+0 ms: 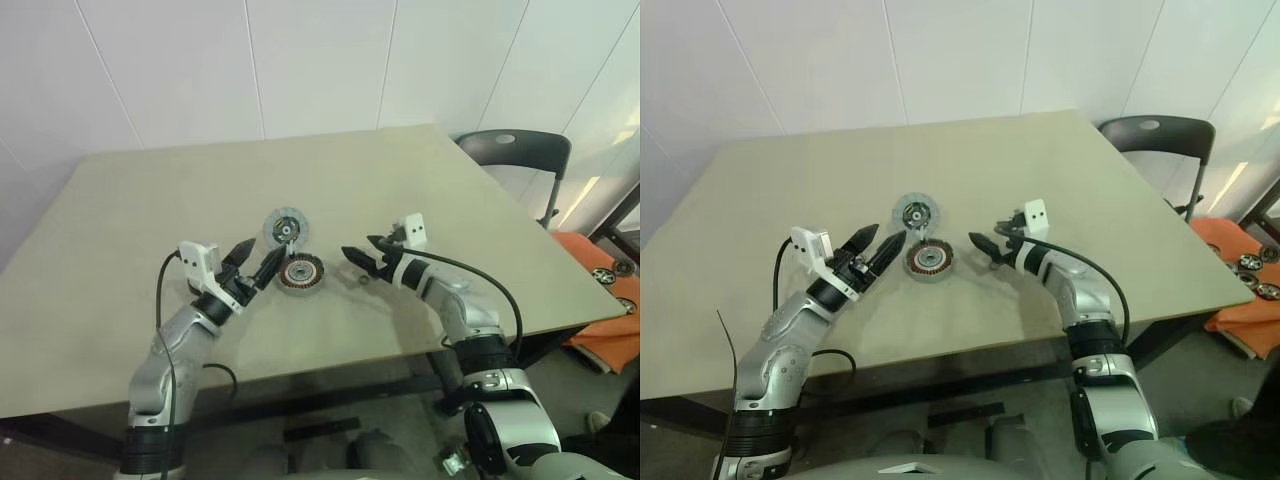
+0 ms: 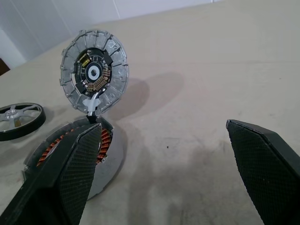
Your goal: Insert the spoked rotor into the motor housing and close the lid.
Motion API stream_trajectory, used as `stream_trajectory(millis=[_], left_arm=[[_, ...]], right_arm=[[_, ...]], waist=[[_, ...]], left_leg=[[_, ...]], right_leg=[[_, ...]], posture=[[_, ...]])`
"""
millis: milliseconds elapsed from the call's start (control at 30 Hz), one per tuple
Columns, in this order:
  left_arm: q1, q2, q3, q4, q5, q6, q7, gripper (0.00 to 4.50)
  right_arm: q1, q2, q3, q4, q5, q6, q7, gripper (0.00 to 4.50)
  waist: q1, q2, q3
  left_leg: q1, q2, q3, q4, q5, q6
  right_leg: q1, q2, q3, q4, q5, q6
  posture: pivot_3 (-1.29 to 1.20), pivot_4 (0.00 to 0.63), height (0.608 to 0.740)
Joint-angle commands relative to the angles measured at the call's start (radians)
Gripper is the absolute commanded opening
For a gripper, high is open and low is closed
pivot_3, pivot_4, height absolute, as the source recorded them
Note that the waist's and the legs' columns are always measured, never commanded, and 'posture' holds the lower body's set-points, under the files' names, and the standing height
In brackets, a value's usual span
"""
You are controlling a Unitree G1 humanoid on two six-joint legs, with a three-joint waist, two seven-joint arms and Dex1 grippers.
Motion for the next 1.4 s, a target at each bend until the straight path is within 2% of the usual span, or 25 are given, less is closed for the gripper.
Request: stream_trajectory(millis=[33, 1400], left_arm=[[-0.002, -0.006, 0.007, -0.021, 0.002, -0.019, 0.005, 4.18], [-0.033, 0.008, -0.012, 0.005, 0.003, 0.002, -0.009, 4.18]], right_arm=[[-0.013, -0.010, -0.008, -0.022, -0.003, -0.014, -0.006, 4.44], [0.009, -0.002, -0.001, -0.038, -0.024, -0.029, -0.040, 4.44]], waist=[[0.000, 0.000, 0.000], [0.000, 0.000, 0.000]], left_leg=[[0.000, 0.000, 0.000, 0.000, 0.000, 0.000], [0.000, 0.000, 0.000, 0.000, 0.000, 0.000]], right_leg=[[0.000, 0.000, 0.000, 0.000, 0.000, 0.000], [0.000, 0.000, 0.000, 0.000, 0.000, 0.000]], posture=[[0.00, 0.000, 0.740], [0.00, 0.000, 0.740]])
